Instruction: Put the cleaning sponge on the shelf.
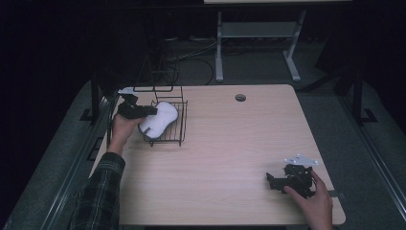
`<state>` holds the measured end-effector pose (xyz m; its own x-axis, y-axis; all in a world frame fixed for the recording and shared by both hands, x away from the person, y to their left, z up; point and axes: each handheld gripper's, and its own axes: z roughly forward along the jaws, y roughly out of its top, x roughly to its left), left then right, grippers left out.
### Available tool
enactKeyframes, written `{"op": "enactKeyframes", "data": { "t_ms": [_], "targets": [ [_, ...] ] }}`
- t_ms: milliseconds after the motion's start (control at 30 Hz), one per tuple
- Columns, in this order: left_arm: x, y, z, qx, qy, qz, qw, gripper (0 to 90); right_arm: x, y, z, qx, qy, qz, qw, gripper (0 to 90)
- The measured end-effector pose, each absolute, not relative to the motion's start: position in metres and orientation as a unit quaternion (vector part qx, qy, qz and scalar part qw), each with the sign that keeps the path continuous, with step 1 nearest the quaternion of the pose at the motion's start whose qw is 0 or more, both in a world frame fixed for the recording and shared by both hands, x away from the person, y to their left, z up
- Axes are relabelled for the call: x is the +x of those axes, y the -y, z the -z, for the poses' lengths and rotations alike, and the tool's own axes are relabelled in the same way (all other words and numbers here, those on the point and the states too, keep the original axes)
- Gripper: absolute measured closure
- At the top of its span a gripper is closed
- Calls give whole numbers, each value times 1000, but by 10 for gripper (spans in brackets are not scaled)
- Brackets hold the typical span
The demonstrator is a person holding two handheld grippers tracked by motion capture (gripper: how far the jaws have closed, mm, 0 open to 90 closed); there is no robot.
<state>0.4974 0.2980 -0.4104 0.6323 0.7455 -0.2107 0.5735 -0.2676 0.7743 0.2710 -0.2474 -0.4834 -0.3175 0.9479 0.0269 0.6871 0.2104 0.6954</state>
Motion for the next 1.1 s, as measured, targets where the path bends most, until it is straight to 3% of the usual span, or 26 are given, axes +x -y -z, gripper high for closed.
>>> {"op": "enactKeyframes", "data": {
  "t_ms": [467, 600, 1100],
  "targets": [
    [493, -301, 404, 797, -412, -98, 431, 702, 271, 247, 483, 545, -749, -312, 209, 0],
    [487, -298, 397, 805, -398, -90, 431, 897, 271, 247, 483, 545, -749, -312, 209, 0],
    [449, -298, 399, 817, -377, -87, 427, 899, 271, 247, 483, 546, -749, -312, 209, 0]
  ]
}}
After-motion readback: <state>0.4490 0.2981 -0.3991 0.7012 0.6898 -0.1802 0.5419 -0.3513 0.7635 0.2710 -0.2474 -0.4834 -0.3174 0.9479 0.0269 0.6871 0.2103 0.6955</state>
